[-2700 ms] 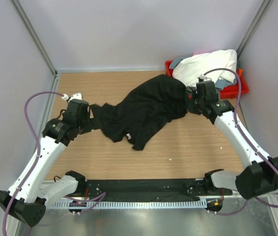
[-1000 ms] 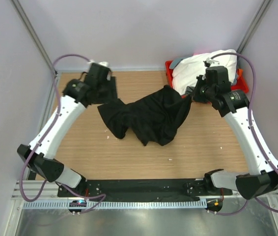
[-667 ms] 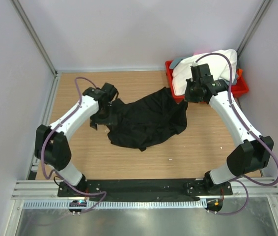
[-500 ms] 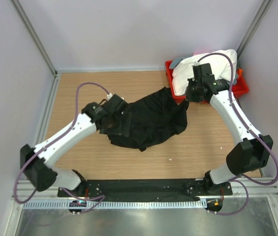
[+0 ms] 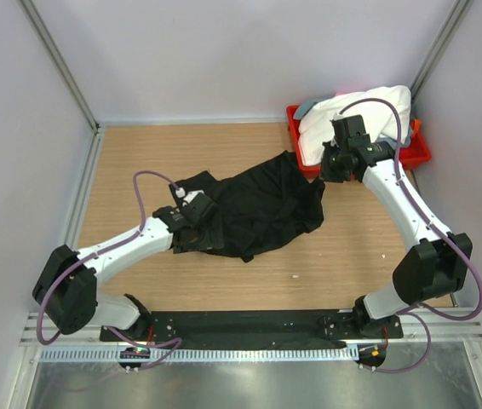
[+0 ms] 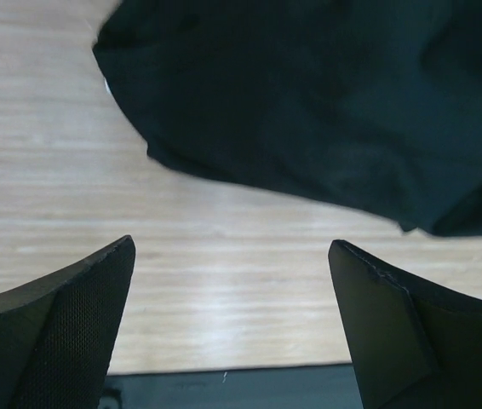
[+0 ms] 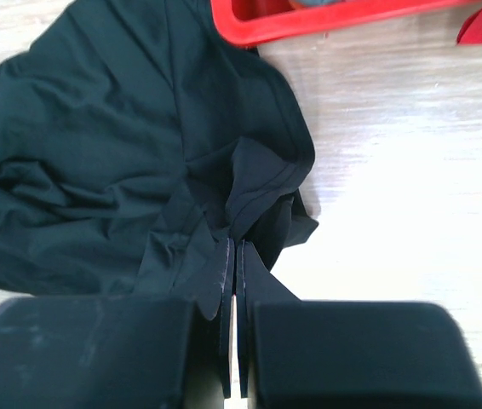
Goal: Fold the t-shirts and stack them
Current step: Flatten the tshirt out
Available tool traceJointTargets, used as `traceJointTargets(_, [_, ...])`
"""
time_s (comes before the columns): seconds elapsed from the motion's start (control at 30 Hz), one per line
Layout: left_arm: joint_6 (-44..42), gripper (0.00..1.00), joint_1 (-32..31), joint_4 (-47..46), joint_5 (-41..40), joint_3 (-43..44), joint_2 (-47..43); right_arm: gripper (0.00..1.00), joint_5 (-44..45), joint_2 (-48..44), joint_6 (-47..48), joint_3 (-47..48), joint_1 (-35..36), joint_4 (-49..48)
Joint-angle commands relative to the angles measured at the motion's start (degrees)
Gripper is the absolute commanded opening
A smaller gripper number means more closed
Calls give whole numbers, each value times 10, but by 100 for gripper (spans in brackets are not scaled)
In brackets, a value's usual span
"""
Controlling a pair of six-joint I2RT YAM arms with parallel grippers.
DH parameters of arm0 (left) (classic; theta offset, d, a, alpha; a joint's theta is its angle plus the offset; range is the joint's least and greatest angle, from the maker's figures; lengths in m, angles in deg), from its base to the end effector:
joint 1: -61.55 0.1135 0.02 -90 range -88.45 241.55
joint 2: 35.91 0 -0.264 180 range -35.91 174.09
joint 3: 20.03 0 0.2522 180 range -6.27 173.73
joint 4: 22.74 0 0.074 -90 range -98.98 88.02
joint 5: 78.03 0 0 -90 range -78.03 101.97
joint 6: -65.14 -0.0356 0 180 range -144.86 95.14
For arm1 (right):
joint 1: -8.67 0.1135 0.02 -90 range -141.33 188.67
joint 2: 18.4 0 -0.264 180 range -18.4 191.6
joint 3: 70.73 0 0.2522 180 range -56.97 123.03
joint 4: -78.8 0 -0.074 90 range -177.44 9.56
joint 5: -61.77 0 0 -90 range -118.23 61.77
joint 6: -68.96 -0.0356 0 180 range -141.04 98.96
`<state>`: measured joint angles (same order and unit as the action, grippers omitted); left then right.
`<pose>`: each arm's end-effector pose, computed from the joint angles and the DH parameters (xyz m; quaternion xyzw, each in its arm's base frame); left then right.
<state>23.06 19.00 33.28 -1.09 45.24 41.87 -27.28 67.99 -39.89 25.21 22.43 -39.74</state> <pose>0.1897 -0.1632 0.2158 -0.0669 0.9741 -0.0527 0.2096 0.3107 0.0755 0.3326 0.0447 0.9442 0.0841 0.3154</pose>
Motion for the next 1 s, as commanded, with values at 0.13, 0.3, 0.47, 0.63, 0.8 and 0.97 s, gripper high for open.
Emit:
traceJointTargets(0.13, [23, 88, 53, -150, -21, -45, 43, 1, -29, -49, 0, -25, 0, -14])
traceJointTargets(0.3, [33, 73, 57, -185, -7, -56, 84, 1, -27, -54, 3, -29, 1, -13])
traceJointTargets(0.47, [36, 24, 56, -198, -5, -69, 87, 1, -25, -61, 4, -36, 0, -15])
traceJointTargets(0.63, [31, 0, 19, -28, -48, 20, 13, 1, -24, -79, 3, -49, 1, -8])
traceJointTargets(0.8, [28, 0, -3, 173, -11, 152, -42, 1, -24, -116, 0, -58, 1, 17])
traceJointTargets(0.97, [-19, 4, -4, 307, -16, 295, -24, 1, -28, -145, -4, -55, 1, 26])
